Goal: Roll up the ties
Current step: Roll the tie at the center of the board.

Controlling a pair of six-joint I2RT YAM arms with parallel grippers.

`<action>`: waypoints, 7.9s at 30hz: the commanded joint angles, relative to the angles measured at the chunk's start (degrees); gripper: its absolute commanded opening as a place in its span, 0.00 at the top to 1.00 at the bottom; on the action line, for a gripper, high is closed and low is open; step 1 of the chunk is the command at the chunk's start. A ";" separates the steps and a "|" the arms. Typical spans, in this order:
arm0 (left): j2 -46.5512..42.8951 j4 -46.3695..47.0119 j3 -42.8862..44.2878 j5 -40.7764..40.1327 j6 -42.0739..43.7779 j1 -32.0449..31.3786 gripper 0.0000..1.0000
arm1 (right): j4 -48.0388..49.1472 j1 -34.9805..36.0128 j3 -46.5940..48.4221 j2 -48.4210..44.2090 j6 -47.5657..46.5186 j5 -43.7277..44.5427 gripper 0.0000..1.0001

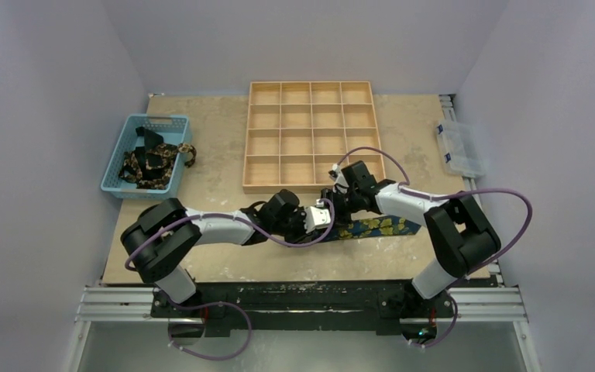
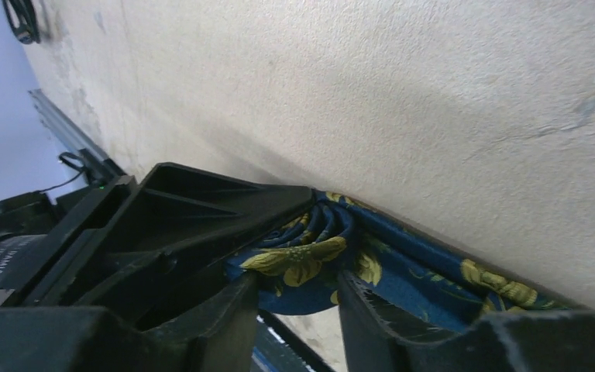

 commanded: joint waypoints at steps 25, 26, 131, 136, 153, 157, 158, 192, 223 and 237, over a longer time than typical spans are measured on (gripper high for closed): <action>7.32 27.16 -5.01 8.24 -9.91 0.30 0.47 | -7.66 -2.25 -3.33 3.88 -6.96 16.57 1.00; 7.93 28.01 -4.81 8.02 -10.27 0.17 0.49 | -7.26 -2.23 -3.67 3.96 -6.81 16.90 1.00; -1.16 12.59 -5.27 6.03 -7.10 2.31 0.23 | -6.61 -6.94 -2.28 4.30 -12.08 3.15 1.00; 0.34 20.26 -6.33 5.67 -9.47 2.23 0.02 | -7.77 -7.01 -3.31 5.16 -12.21 7.75 1.00; 10.78 33.25 -4.99 3.97 -10.42 -0.17 0.39 | -9.95 -7.02 -2.38 10.58 -11.53 12.75 1.00; 9.26 26.82 -5.42 1.38 -7.38 -0.76 0.66 | -9.91 -6.98 -1.91 9.44 -11.32 11.79 0.97; 8.23 24.21 -5.80 0.65 -6.46 -0.77 0.69 | -10.11 -6.93 -1.73 8.48 -11.23 11.35 0.92; 5.19 4.86 0.46 5.68 -3.83 -0.26 0.67 | -4.06 -6.32 -0.30 6.98 -8.58 -5.58 1.00; 4.61 13.66 -2.24 -4.59 -7.40 -0.73 0.90 | -13.39 -4.69 3.19 3.46 -11.70 11.56 0.83; 2.61 -5.72 3.46 -4.27 2.10 -0.76 0.83 | -7.90 -4.84 6.32 -0.77 -2.95 -4.78 0.49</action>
